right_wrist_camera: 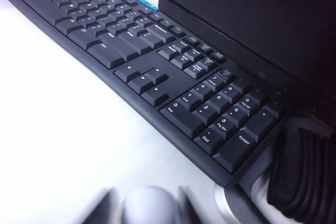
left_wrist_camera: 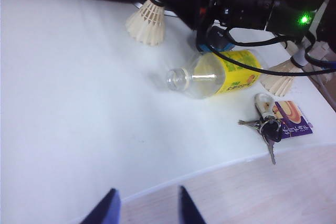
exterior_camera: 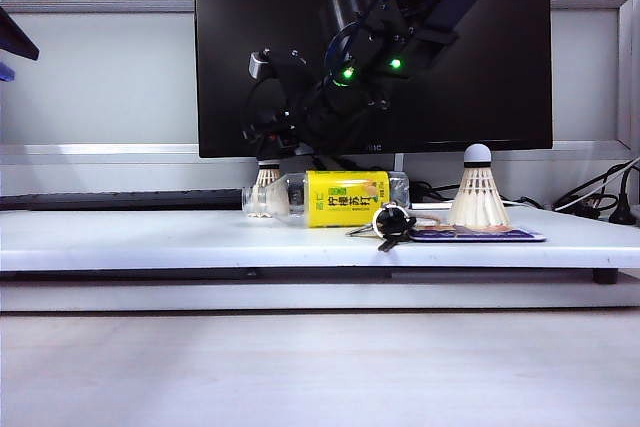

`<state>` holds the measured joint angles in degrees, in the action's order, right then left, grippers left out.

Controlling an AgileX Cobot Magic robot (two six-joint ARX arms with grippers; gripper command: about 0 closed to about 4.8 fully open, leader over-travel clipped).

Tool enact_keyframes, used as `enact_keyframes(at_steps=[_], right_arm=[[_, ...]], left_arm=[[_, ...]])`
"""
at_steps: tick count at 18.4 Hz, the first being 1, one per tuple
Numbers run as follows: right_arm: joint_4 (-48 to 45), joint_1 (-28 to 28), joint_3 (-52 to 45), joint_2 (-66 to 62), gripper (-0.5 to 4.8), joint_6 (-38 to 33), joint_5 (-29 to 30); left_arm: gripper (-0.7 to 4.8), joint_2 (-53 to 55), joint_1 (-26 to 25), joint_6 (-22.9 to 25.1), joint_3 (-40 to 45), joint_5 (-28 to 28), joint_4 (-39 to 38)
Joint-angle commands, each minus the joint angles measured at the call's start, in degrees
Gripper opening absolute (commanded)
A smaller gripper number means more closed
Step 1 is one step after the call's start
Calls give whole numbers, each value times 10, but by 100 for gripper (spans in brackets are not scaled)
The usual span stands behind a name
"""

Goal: Stack the badminton balls on the table vertically.

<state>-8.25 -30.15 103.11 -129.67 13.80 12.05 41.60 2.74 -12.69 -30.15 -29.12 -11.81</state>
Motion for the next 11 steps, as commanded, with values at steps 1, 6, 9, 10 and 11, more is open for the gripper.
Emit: enact_keyframes(at_steps=[1,6,9,10,11], right_arm=[[-9,-1,2,3,139,-3,3],[7,-1,2,-11,107,-21,3],[7,-1,5,-10,107,-26,3],[22,-1,20,-10,107,-27,3],[33,-1,32,-10,107,-27,3]], left_arm=[[153,-1,-1,2,-2,0,2],[153,-1,-1,2,-2,0,-2],[153,-1,-1,2,-2,0,-3],[153,-1,-1,3,-2,0,-2],[153,-1,-1,3,-2,0,-2]])
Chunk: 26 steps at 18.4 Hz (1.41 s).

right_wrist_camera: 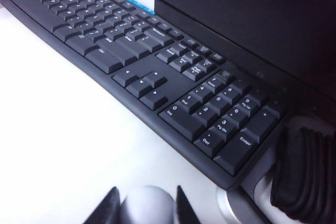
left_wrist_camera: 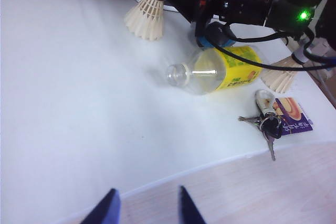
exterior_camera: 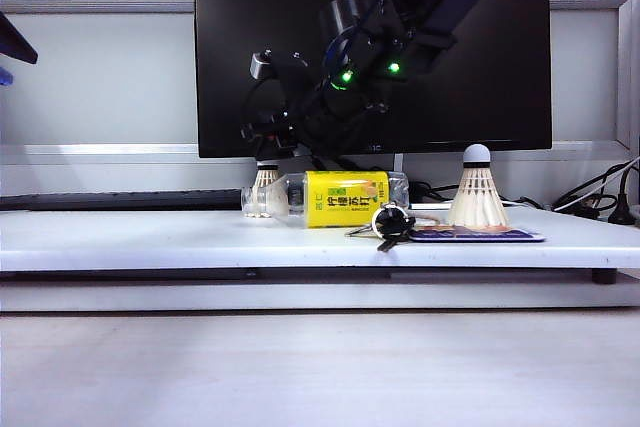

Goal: Stack the badminton balls on the table vertically.

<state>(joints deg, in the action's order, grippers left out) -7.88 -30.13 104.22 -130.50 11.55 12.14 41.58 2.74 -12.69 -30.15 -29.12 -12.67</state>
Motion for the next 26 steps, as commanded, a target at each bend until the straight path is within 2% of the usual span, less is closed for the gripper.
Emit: enact_keyframes(at_steps=[1,4,7,12,15,18,26], right_arm=[[41,-1,34,0,107,-4,2],[109,1,86,6,108,3,2],[207,6,90,53,109,68,-1],[302,42,90,124,109,68,7],[345,73,83,171,108,64,49],[357,96,44,223,108,64,62],[273,137,-196,410,108,60,69]], left_arm=[[153,-1,-1,3,-2,0,8],[153,-1,-1,3,-2,0,14],[153,-1,-1,3,-2,0,27],[153,-1,-1,2,-2,-1,32],[153,-1,-1,2,-2,-3,32],[153,-1,-1,0,-2,-6,31],[152,-2,-1,0,-2,-7,4]])
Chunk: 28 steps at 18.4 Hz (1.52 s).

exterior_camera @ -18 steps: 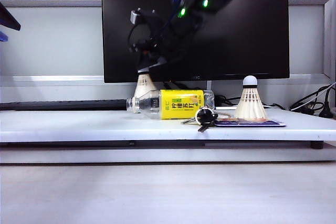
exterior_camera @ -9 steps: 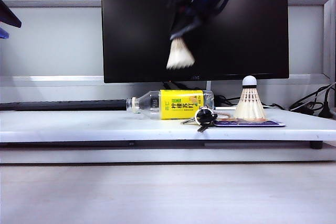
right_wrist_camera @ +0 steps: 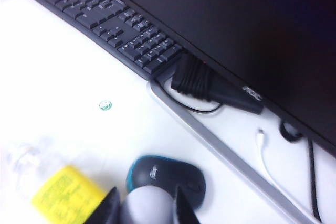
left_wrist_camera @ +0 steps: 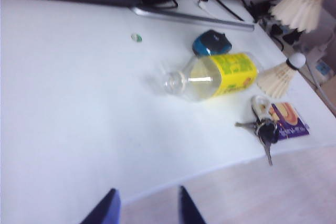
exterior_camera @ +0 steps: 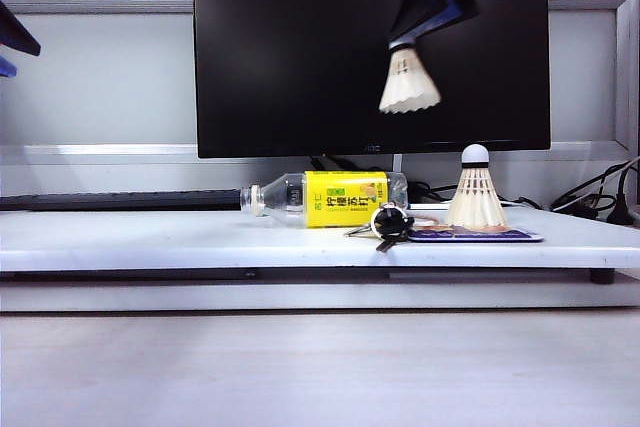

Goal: Stack the badminton balls on the table vertically.

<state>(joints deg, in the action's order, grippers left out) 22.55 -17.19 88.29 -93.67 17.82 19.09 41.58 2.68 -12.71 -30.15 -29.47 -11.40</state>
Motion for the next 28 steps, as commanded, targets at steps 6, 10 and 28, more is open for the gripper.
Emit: enact_keyframes(at_steps=[6,10,28], right_arm=[[-134,63,-207,174,108,-46,2],[-201,65,-288,203,108,-68,4],[-337,65,-360,160,108,-88,-40]], left_arm=[[152,-2,0,1,-2,-26,-23],[152,-2,0,8,-2,-78,-14],[152,-2,40,18,-2,-194,47]])
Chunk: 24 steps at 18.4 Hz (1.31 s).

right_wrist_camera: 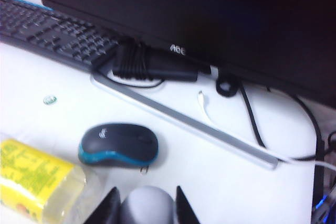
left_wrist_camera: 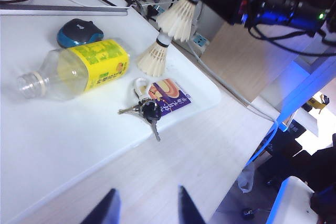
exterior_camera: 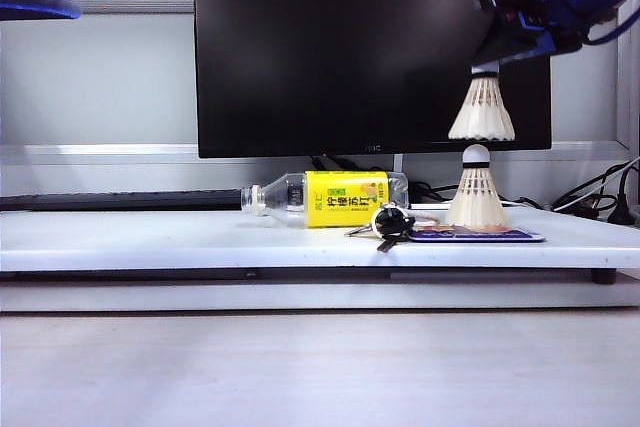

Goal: Stack the badminton balls on the table vertically.

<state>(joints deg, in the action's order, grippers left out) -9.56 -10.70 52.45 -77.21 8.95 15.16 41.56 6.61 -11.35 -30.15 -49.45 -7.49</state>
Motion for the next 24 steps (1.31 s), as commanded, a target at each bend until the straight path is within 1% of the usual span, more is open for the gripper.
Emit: enact_keyframes(at_steps=[1,3,14,15,17,19,24], right_arm=[[-17,0,-3,-8,108,0,0],[-18,0,-4,-19,108,0,0],[-23,-1,-9,-65,109,-1,4],[-22,-1,-9,-65,126,0,4],[-23,-1,-9,-65,181,0,4],[-26,-1,-9,-65,206,0,4],[-50,-1,-7,-40,208,-15,4]], left_arm=[[152,-1,1,4,-2,11,8],[152,-1,1,4,-2,19,7],[152,-1,1,4,-2,23,8],[152,-1,1,4,-2,23,8],[152,-1,1,4,-2,23,8],[152,-1,1,4,-2,23,8],[152,-1,1,4,-2,23,8]])
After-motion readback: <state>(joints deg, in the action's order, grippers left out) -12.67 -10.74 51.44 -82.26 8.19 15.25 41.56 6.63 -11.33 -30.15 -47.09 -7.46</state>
